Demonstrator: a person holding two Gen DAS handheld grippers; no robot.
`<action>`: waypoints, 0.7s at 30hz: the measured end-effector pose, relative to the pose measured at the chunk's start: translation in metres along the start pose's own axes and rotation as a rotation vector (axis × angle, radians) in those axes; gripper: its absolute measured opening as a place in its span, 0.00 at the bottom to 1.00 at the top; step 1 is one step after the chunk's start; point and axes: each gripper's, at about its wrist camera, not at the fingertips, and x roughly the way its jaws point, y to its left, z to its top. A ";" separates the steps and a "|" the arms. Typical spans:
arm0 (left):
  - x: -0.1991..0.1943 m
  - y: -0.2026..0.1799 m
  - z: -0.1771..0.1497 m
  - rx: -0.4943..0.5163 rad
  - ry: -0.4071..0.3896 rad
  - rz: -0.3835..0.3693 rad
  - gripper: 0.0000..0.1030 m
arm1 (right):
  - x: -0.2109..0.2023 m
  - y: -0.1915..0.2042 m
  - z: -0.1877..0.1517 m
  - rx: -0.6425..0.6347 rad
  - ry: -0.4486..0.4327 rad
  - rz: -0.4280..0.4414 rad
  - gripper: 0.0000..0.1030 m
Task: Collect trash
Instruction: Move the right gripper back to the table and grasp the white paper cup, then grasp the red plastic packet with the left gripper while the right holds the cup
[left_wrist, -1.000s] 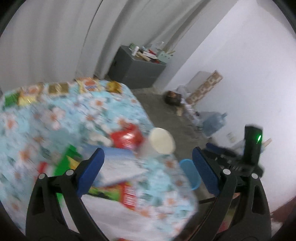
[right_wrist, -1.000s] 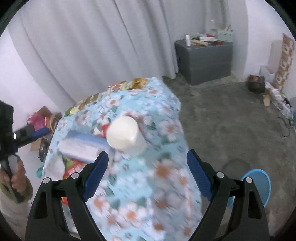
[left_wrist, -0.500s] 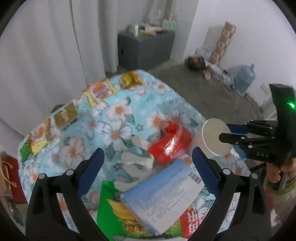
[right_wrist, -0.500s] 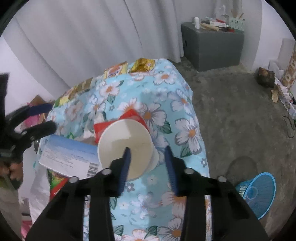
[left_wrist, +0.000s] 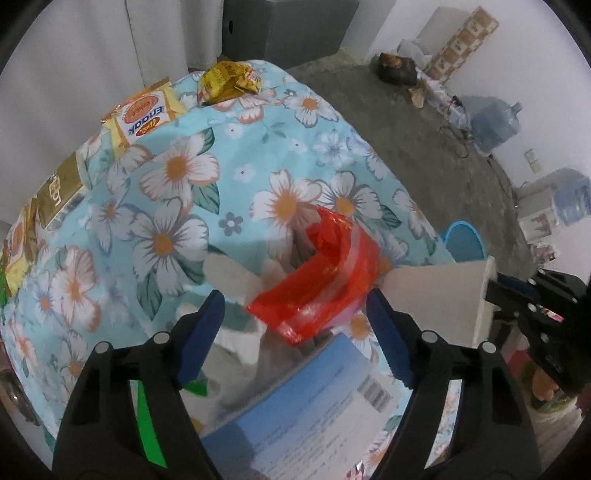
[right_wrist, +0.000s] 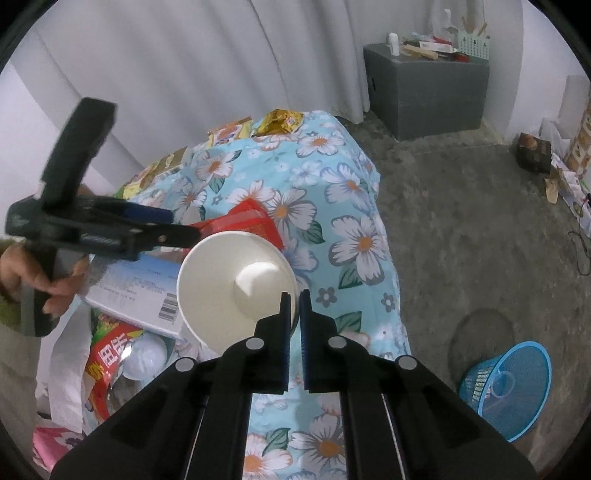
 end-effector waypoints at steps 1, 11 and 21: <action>0.003 -0.002 0.002 -0.001 0.009 0.012 0.72 | 0.000 -0.002 -0.001 0.003 0.001 0.006 0.05; 0.032 -0.011 0.011 0.034 0.129 0.085 0.72 | 0.009 -0.013 -0.006 0.038 0.022 0.055 0.05; 0.040 -0.025 0.014 0.050 0.108 0.110 0.50 | 0.005 -0.014 -0.007 0.046 0.013 0.062 0.05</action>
